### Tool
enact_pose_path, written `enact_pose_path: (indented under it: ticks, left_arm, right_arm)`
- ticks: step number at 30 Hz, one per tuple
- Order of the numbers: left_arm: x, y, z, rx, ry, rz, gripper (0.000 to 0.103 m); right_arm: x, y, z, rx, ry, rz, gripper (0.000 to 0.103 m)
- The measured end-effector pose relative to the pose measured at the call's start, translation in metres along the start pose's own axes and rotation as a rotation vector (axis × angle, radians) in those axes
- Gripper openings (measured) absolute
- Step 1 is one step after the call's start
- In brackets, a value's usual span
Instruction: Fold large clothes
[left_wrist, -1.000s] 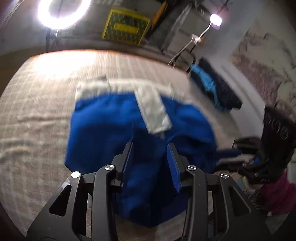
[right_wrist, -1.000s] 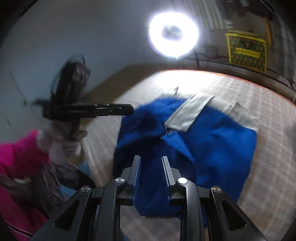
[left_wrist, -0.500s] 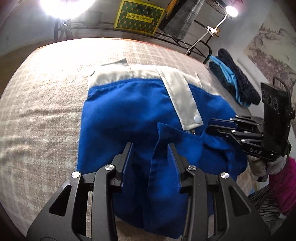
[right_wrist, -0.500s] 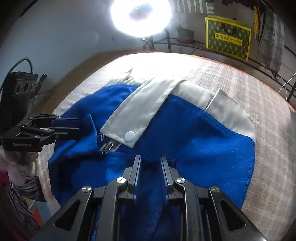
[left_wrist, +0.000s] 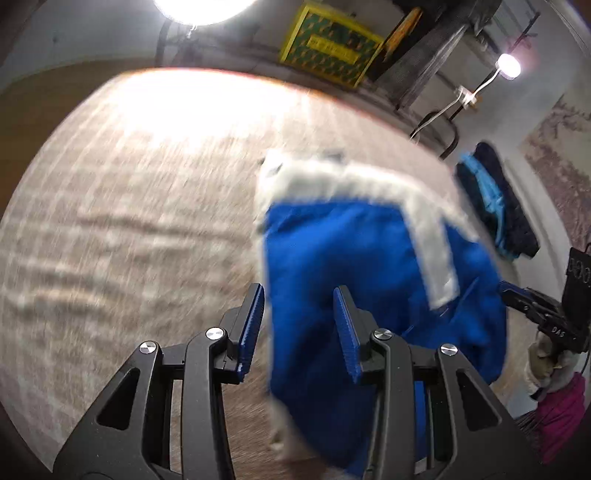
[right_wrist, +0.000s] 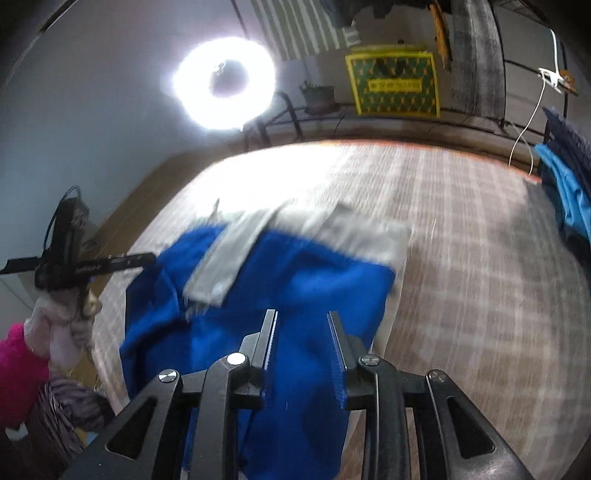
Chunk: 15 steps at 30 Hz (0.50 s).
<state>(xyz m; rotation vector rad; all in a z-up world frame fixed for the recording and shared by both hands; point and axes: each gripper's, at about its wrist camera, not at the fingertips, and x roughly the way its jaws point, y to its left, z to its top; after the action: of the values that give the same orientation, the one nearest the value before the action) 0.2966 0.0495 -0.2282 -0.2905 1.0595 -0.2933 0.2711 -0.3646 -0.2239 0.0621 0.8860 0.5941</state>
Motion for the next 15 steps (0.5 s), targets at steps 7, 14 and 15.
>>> enact_pose_path:
  ticks: [7,14,15]
  left_arm:
    - [0.003,0.024,-0.029,-0.038,0.042,-0.035,0.054]
    - [-0.039,0.047,-0.031,-0.146,-0.021,-0.147,0.054]
    - [-0.04,0.053,-0.03,-0.177,-0.018,-0.172,0.054]
  right_arm:
    - [0.005,-0.006,-0.042,0.006,0.058,-0.021,0.027]
    - [-0.036,-0.018,-0.054,0.07,-0.024,0.054,0.046]
    - [-0.043,-0.022,-0.053,0.082,-0.062,0.06,0.065]
